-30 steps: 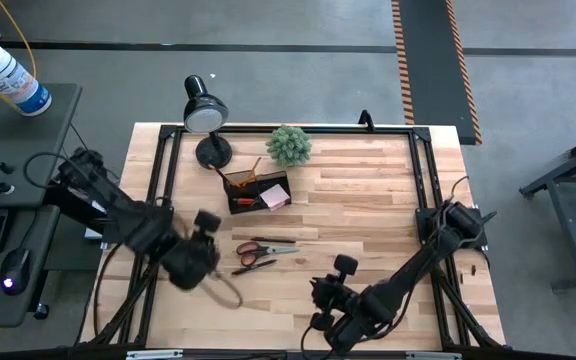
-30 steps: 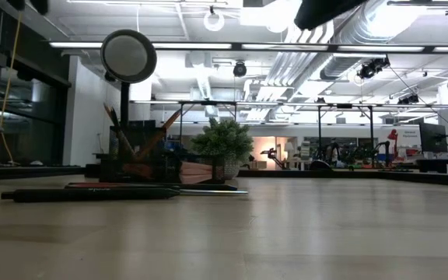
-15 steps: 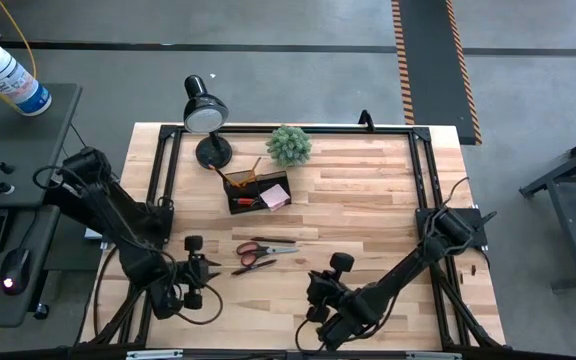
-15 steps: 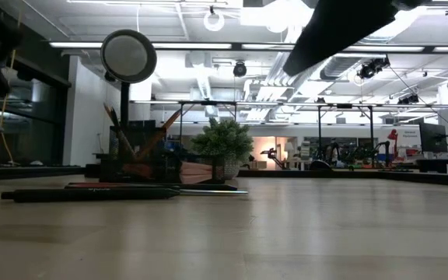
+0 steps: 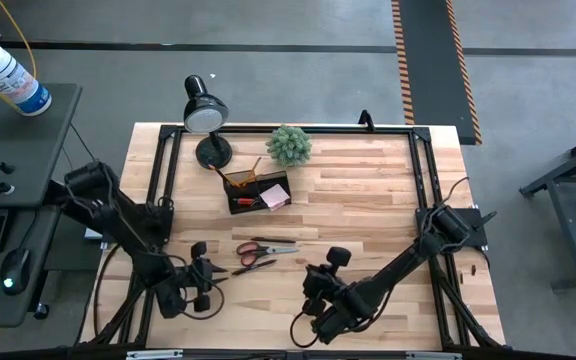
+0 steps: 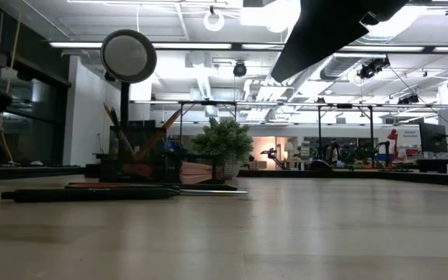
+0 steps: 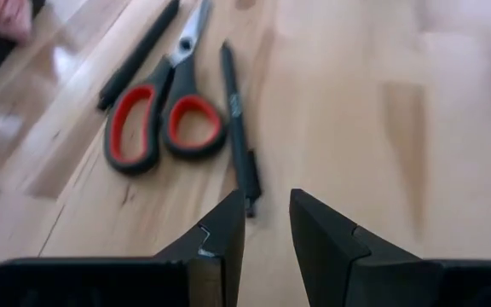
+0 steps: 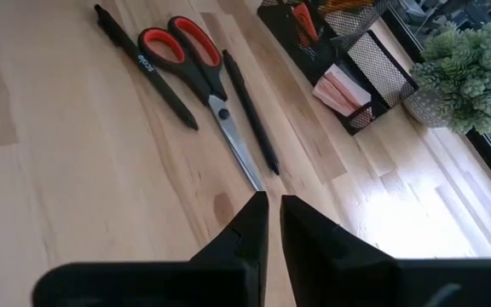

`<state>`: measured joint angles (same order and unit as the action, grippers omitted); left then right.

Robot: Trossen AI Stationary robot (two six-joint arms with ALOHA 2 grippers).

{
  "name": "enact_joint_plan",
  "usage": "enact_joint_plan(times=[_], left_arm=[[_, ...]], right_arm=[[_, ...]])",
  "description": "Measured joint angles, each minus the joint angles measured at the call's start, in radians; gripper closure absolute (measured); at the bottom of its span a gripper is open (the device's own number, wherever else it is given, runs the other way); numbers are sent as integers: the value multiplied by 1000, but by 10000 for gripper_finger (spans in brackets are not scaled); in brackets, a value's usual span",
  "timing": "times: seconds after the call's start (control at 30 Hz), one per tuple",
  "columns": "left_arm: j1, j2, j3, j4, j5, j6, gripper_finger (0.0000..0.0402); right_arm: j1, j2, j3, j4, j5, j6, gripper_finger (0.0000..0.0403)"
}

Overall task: Pick and place office supplies into organizer
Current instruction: Put the bottom pen into the desktop organizer

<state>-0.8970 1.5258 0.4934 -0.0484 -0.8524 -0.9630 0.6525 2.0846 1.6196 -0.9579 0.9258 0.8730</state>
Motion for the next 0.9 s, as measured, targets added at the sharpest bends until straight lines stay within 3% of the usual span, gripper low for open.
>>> enact_joint_plan(times=[0.43,0.9], left_arm=[[0,212,1,124,-61,-89,316],[39,239,21,157,-61,-29,316]], right_arm=[[2,0,0,30,0,1,382],[2,0,0,45,-1,0,385]])
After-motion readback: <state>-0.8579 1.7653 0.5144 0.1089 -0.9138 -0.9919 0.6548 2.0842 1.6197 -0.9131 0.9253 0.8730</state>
